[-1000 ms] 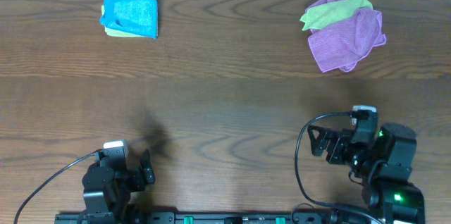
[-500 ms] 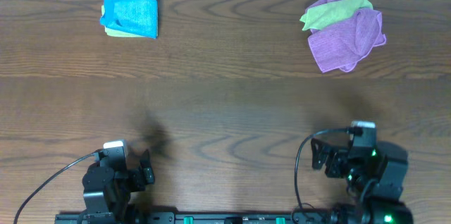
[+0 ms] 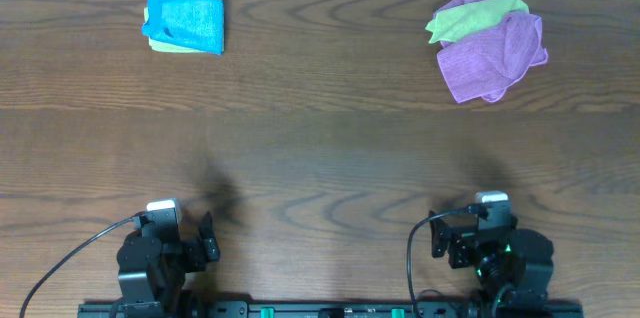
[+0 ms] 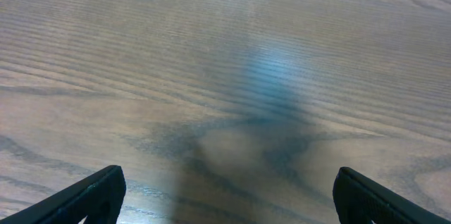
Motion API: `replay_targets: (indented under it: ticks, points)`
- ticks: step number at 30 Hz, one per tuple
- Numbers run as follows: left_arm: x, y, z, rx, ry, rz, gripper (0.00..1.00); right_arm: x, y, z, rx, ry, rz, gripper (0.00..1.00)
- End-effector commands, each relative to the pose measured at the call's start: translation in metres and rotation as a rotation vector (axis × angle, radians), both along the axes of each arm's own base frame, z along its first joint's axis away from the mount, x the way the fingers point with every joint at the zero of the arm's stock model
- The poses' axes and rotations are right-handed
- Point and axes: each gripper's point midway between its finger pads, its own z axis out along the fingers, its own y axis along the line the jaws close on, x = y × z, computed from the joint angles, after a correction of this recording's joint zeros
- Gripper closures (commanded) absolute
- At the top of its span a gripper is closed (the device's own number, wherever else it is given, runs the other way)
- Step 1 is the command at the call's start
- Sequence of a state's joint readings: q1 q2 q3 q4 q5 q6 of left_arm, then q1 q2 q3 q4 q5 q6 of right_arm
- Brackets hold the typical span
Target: Fold the cloth
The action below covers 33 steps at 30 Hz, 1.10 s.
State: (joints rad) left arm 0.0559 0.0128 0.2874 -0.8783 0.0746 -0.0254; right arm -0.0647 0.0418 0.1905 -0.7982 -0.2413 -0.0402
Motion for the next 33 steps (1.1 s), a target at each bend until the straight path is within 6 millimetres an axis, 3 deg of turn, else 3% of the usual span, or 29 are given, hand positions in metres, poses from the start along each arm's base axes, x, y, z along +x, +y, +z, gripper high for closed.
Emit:
replay_targets:
  ticks: [1,33]
  points:
    - [-0.0087,0.0027,-0.0171,0.020,0.064,0.005,0.05,0.0006,-0.0013,-0.0022,-0.048,-0.018,0.012,0.01]
    - [-0.0087,0.0027,-0.0171,0.020,0.064,0.005,0.04,0.0012,-0.0043,-0.0022,-0.096,-0.026,0.004,0.01]
